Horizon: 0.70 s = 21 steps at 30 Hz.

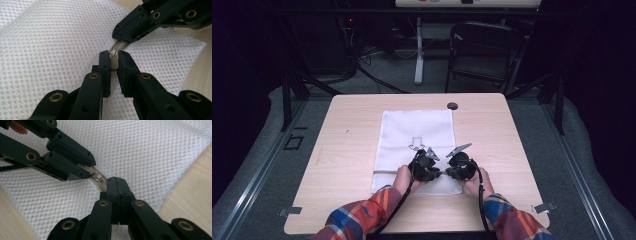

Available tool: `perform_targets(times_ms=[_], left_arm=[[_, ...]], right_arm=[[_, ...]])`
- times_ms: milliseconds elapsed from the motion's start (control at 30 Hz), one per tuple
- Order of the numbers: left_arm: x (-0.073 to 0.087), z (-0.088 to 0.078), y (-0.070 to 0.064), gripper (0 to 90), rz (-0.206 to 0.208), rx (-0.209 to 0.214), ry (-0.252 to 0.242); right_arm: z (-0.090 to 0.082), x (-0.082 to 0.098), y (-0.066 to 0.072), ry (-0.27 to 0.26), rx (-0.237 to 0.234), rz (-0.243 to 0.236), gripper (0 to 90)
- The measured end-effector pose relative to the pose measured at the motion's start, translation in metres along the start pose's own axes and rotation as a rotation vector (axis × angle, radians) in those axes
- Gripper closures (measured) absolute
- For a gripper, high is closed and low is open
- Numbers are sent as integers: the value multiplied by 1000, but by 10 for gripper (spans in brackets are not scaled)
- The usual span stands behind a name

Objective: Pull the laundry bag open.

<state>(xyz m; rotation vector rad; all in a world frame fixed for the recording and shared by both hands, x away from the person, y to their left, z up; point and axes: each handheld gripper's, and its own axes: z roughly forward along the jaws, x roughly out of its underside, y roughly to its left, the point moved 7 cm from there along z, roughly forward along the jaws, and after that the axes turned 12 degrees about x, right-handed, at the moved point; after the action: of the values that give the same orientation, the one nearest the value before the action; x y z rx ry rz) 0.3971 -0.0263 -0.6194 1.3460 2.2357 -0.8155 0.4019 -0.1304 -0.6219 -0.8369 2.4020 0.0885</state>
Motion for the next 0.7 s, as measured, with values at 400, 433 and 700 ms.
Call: perform_targets(times_ms=[400,433,700], left_arm=[[4,-7,3,812,-12,0,0],[5,-7,3,812,-16,-1,-4],[9,-12,6,812,-27,-2,5]], right_arm=[[0,0,0,7,0,-3,900],[0,0,0,7,0,-3,900],[0,0,-1,10,4,-10,900]])
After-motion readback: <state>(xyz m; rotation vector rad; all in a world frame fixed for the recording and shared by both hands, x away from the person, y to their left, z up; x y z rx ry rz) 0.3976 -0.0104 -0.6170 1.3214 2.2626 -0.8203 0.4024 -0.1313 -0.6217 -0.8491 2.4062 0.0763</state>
